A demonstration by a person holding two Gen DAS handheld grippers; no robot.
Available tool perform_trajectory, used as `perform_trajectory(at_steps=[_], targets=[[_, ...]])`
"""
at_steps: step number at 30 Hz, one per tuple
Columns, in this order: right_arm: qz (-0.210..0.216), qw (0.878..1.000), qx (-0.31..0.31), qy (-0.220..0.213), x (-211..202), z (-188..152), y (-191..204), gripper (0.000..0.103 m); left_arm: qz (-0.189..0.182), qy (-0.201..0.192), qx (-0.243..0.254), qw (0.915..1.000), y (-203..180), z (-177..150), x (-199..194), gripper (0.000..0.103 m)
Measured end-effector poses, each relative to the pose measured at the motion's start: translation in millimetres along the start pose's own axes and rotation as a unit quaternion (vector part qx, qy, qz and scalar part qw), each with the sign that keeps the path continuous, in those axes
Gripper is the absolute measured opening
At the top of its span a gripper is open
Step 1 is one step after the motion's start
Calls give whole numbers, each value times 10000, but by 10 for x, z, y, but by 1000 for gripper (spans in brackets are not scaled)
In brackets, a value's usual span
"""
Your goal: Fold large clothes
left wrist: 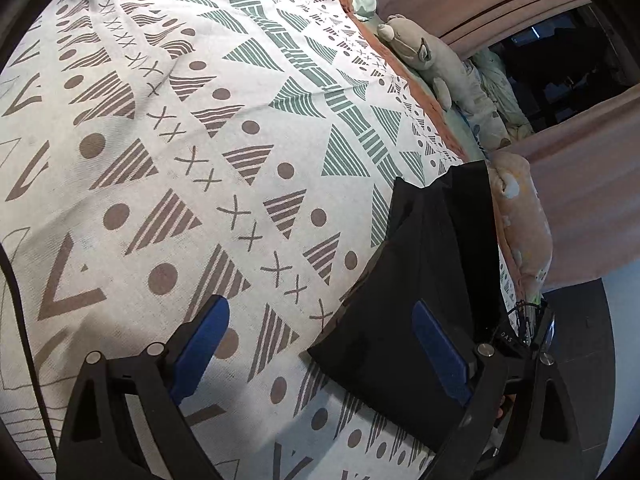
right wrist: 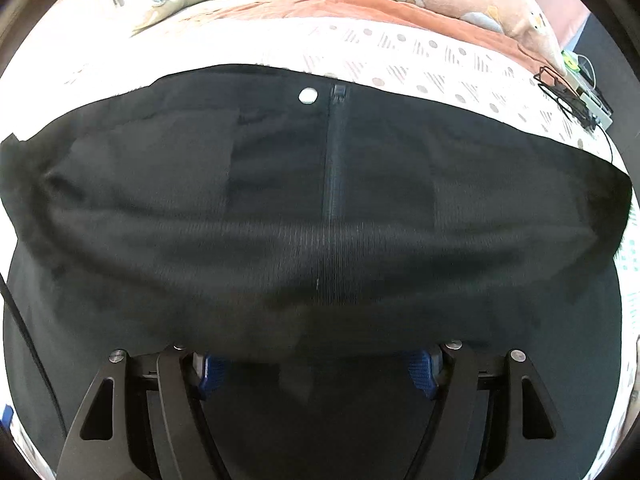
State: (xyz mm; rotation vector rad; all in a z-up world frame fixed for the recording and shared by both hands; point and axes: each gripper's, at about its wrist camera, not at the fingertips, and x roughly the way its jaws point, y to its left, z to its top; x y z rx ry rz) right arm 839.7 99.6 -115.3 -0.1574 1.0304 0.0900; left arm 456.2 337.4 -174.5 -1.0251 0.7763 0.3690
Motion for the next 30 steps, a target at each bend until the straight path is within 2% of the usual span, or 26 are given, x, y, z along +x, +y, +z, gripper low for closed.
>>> perform_trajectory(at_steps=[8, 15, 16, 22, 23, 24, 26, 30], targets=[[-40, 9997, 154, -182, 305, 456, -67, 71, 24, 33, -214, 9998, 62, 111, 127, 95], [-69, 9990, 224, -394, 389, 654, -91, 70, -24, 94, -238, 9997, 86, 115, 118, 95], [-97, 9989, 252, -382, 362, 650, -103, 66, -52, 147, -217, 9996, 75, 105, 127, 95], [296, 9976, 211, -593, -36, 432, -249, 65, -395, 533, -165, 9977, 1, 18, 207, 95], [515, 9964, 248, -622, -133, 335, -293, 65, -432, 596, -144, 9972, -7, 0, 223, 94], [677, 9952, 273, -647, -204, 289, -332, 65, -465, 671, -122, 9966, -15, -18, 243, 86], [932, 9927, 272, -710, -364, 84, -427, 65, -467, 806, -101, 9956, -21, -62, 280, 81], [1329, 9869, 501, -762, -580, -326, -719, 65, -504, 897, -25, 9947, -59, -126, 294, 81]])
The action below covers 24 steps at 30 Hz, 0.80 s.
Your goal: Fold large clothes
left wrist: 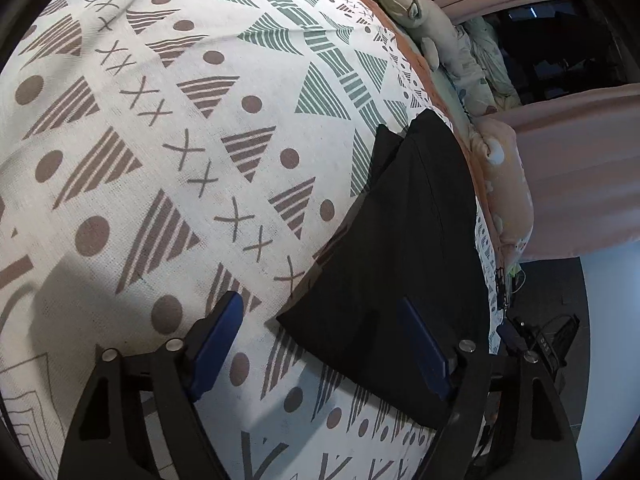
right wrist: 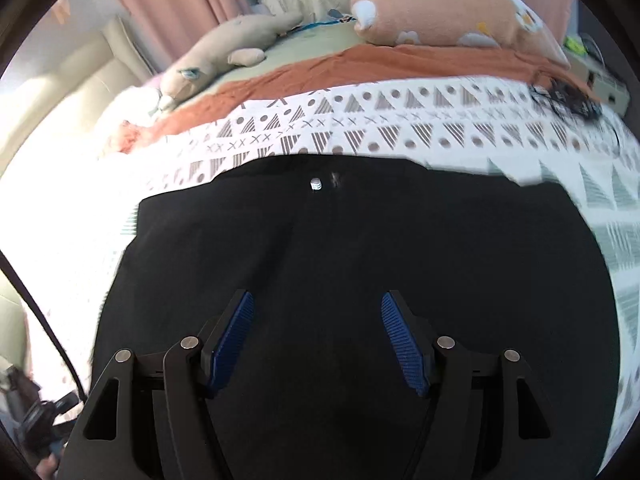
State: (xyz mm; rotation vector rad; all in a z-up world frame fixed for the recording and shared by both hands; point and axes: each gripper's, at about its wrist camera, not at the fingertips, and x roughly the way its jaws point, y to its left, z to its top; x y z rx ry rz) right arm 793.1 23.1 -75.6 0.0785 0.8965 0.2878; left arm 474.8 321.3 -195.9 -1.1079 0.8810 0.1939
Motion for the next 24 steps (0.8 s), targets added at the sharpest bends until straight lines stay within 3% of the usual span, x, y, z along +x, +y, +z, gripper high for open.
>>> perform_trajectory(at_steps=[9, 11, 18, 21, 24], targets=[[551, 9971, 509, -117, -670, -775, -460, 65, -289, 278, -38, 9992, -31, -114, 97, 81], [666, 9958, 610, -141, -810, -976, -499, 57, -303, 303, -24, 9991, -42, -120, 144, 81], [785, 9936, 808, -44, -1001, -1389, -595, 53, -280, 167, 147, 9994, -129, -119, 199, 80], [780, 9925, 938, -30, -977, -1437, -620, 53, -393, 114, 293, 9987, -207, -141, 215, 75], [797, 9901, 1145, -153, -1037, -1493, -647, 53, -576, -179, 513, 9969, -330, -189, 112, 72]])
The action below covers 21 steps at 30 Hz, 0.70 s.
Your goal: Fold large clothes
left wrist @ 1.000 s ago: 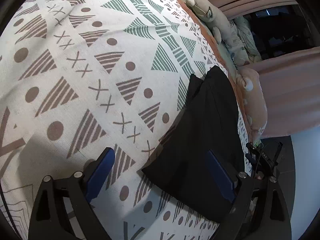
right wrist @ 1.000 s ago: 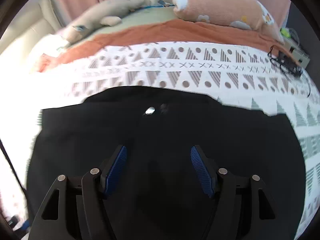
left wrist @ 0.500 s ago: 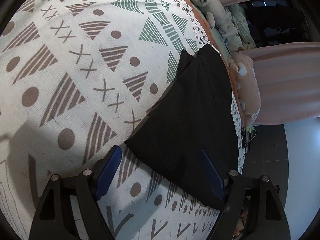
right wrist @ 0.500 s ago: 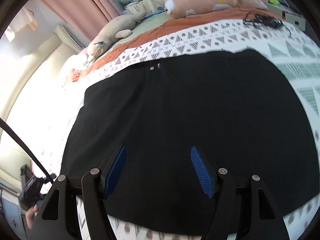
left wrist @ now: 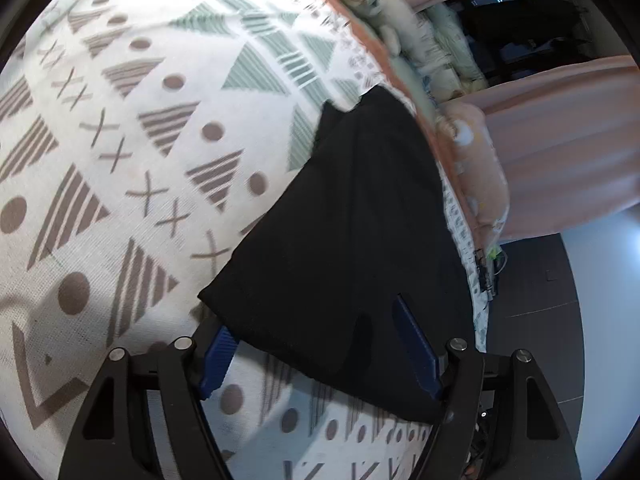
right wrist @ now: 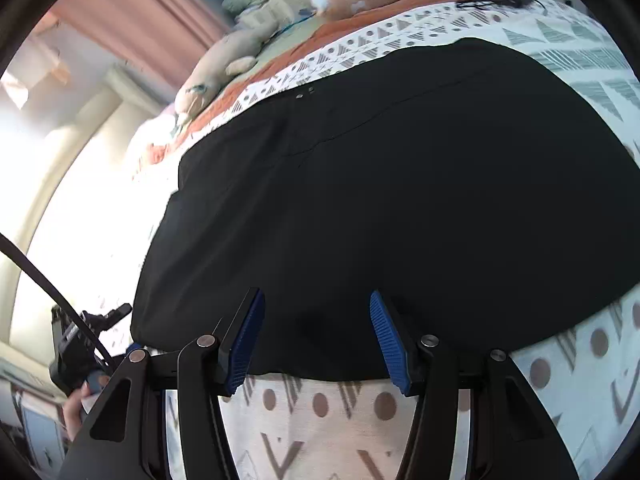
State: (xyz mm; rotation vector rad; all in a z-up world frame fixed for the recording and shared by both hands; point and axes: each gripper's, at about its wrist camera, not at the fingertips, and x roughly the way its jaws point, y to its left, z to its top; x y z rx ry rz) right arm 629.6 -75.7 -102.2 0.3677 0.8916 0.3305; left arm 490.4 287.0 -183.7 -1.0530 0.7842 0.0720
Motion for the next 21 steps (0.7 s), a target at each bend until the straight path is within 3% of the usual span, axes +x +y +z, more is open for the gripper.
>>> perform_trajectory(at_steps=[3, 5, 8, 14, 19, 21], targets=[[145, 9998, 170, -7, -27, -42, -49, 53, -302, -256, 381, 9985, -184, -14, -135, 72], [147, 9997, 161, -50, -57, -36, -81, 53, -137, -260, 542, 9981, -266, -44, -136, 72], [185, 9996, 207, -43, -81, -79, -137, 53, 378, -16, 405, 9985, -198, -89, -19, 72], [156, 9994, 293, -55, -48, -88, -129, 53, 761, 239, 52, 9968, -92, -126, 176, 72], [208, 9991, 373, -30, -3, -52, -127, 53, 838, 196, 161, 9962, -213, -142, 366, 72], [231, 9990, 389, -8, 19, -45, -137, 53, 689, 72, 83, 9976, -184, -117, 362, 72]])
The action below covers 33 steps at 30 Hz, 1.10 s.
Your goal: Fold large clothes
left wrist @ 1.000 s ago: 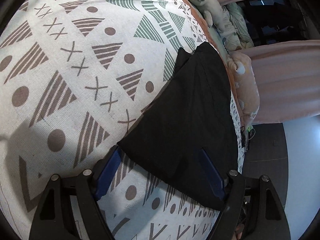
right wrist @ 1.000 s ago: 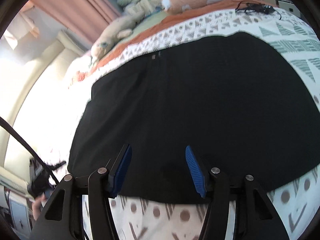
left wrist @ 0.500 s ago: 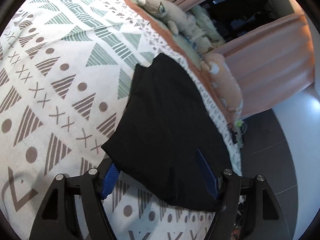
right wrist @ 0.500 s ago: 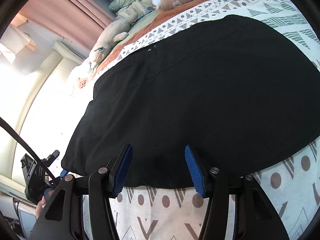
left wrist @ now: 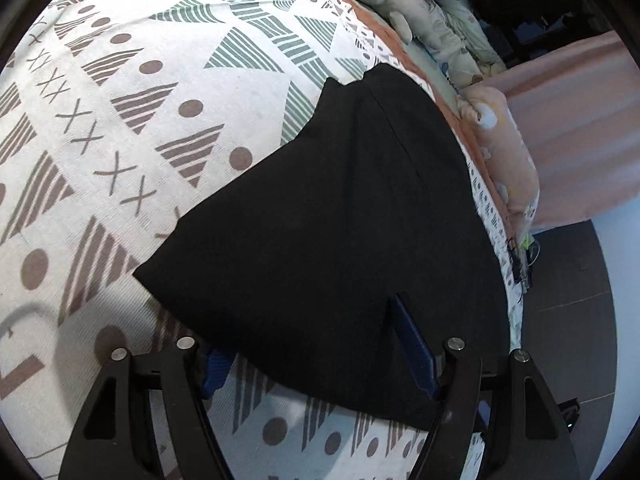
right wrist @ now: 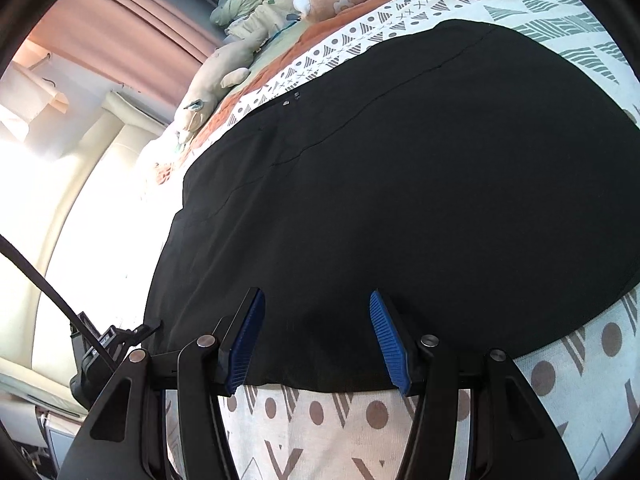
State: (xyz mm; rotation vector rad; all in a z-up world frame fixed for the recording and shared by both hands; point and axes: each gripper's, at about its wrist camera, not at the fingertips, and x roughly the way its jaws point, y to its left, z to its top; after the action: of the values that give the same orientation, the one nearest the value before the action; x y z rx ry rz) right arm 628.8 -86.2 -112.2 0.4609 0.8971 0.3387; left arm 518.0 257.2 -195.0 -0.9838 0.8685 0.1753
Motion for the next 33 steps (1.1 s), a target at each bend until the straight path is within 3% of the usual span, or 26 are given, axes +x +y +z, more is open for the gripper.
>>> perform_trajectory(at_steps=[4, 7, 10, 11, 12, 14, 20, 24, 26, 29, 33], targets=[[-52, 10000, -60, 21, 22, 20, 2, 53, -458, -446, 12, 9980, -55, 16, -162, 72], [-108, 9995, -284, -45, 2, 34, 110, 53, -786, -919, 440, 9917, -227, -8, -362, 73], [-109, 9980, -620, -96, -7, 24, 294, 52, -291, -694, 612, 9953, -274, -4, -244, 72], [-129, 9972, -726, -102, -11, 9, 367, 49, -149, -590, 540, 9967, -240, 8, -185, 72], [-159, 9967, -794, -86, -14, 0, 406, 39, -6, -469, 426, 9980, -177, 12, -125, 72], [-186, 9955, -930, -66, -21, -33, 508, 38, 255, -275, 297, 9989, -78, 34, -36, 72], [-379, 9909, -1255, 316, 128, -124, 678, 31, 571, -289, 500, 9967, -55, 46, 36, 68], [-747, 9838, -1565, 458, 296, -179, 790, 29, 555, -330, 537, 9965, -51, 58, 57, 67], [-896, 9800, -1692, 537, 406, -189, 803, 29, 395, -335, 472, 9975, -38, 86, 60, 65], [-1073, 9765, -1780, 568, 575, -186, 797, 29, -136, -225, 264, 9993, 1, 96, 46, 65], [-1323, 9692, -2020, 486, 724, -118, 948, 29, -239, -170, 383, 9988, -71, 95, 50, 65]])
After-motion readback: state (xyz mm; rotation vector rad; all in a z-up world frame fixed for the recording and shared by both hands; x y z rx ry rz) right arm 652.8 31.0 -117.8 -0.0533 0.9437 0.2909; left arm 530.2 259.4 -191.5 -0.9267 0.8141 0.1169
